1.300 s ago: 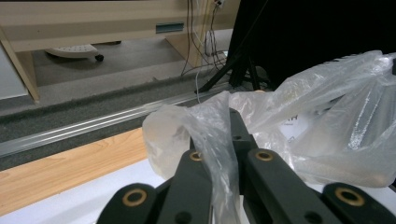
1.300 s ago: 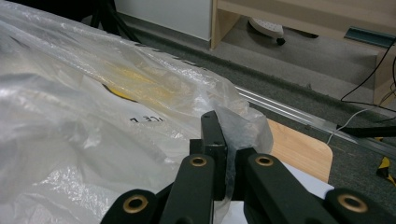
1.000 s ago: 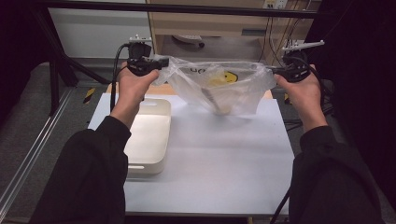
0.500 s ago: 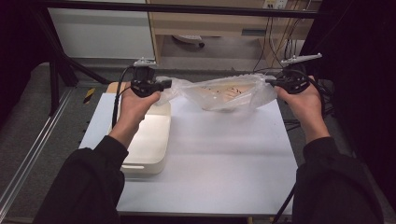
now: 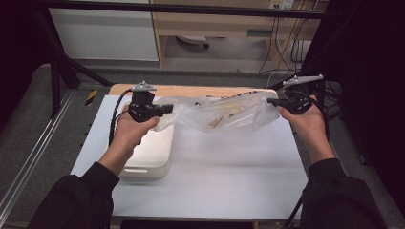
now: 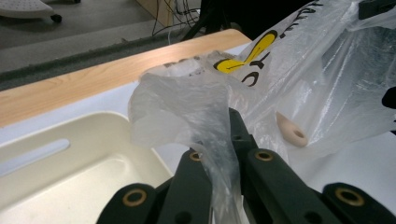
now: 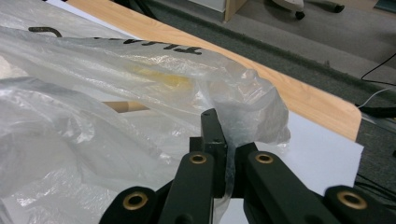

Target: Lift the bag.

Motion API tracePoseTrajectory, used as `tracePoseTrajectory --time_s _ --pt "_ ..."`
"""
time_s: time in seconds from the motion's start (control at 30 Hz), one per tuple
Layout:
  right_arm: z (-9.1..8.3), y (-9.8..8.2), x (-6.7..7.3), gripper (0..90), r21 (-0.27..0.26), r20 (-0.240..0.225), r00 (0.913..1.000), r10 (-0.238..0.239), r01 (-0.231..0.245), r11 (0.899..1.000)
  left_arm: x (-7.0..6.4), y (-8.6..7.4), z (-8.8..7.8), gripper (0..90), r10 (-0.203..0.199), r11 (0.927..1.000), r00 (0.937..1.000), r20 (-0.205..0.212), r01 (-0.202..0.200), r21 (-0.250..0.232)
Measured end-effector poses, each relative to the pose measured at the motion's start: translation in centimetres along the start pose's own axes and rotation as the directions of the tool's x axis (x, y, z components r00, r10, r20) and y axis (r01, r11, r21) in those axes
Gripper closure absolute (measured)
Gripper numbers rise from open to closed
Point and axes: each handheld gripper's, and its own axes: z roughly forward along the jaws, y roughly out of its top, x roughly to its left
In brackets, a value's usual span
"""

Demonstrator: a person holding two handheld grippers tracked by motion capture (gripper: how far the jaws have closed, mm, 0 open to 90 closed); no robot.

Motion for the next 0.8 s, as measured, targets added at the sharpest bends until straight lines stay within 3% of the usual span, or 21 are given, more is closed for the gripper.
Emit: tracePoseTrajectory --time_s 0.4,0.63,0.8 --pt "0.0 -4.3 1.4 90.0 0.001 -0.053 0.9984 0.020 -0.020 1.000 -2.4 -4.9 -0.2 90.0 0.001 0.9985 0.9962 0.087 -0.006 0.054" --pt "0.0 -7.4 2.7 90.0 0.003 -0.083 0.9962 0.029 -0.029 1.000 -4.0 -8.4 0.2 90.0 -0.026 0.9967 0.9883 0.151 0.015 0.080" --pt "0.0 -9.6 3.5 90.0 0.003 -0.086 0.9954 0.041 -0.041 0.999 -5.1 -10.2 0.1 90.0 -0.032 0.9969 0.9848 0.171 0.019 0.077"
